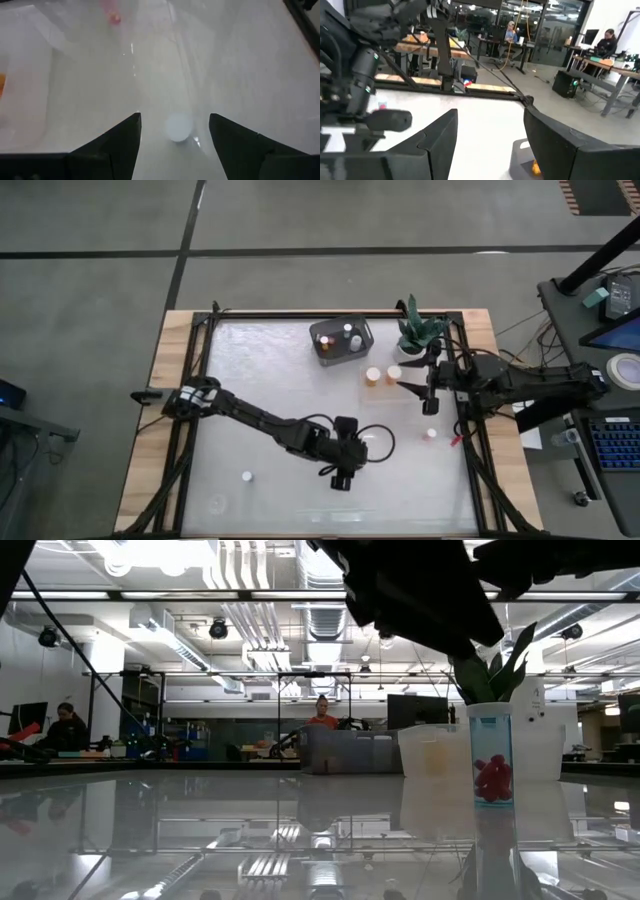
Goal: Pick and place medicine bottles into bin by pill shape (circle, oval)
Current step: Put the right small blue pill bottle into the transparent bin
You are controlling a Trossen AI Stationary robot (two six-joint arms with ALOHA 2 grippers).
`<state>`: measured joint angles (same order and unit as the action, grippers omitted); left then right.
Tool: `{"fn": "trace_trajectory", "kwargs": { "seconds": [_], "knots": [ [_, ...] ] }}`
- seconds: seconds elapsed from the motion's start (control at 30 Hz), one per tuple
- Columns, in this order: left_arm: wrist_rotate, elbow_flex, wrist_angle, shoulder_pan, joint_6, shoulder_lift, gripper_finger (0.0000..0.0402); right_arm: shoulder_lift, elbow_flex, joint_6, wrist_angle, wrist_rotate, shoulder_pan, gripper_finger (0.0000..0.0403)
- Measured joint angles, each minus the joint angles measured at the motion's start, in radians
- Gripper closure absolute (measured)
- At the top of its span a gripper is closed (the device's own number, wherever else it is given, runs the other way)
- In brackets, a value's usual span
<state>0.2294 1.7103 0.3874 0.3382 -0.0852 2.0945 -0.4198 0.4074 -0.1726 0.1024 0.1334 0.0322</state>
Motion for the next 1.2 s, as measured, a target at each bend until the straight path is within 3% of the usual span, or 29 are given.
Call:
{"fn": "trace_trajectory", "kwargs": {
  "seconds": [0.2, 0.37, 0.57, 0.97, 1.2],
  "knots": [
    [0.014, -0.013, -0.031, 0.015, -0.048, 0.01, 0.017, 0.0, -0.01, 0.049, -0.048, -0.001, 0.0, 0.0184],
    [0.019, -0.009, -0.038, 0.025, -0.085, 0.05, 0.0122, 0.001, -0.033, 0.08, -0.047, -0.002, 0.0, 0.0184],
    [0.094, -0.023, -0.056, 0.026, -0.092, 0.048, 0.0081, 0.0, -0.04, 0.097, -0.046, -0.002, 0.001, 0.0184],
    [0.079, -0.164, -0.288, 0.026, -0.133, 0.047, 0.011, 0.001, -0.041, 0.07, -0.037, -0.002, 0.0, 0.0184],
    [0.079, -0.183, -0.316, 0.022, -0.137, 0.047, 0.013, 0.001, -0.041, 0.056, -0.015, -0.002, 0.0, 0.0184]
  ]
}}
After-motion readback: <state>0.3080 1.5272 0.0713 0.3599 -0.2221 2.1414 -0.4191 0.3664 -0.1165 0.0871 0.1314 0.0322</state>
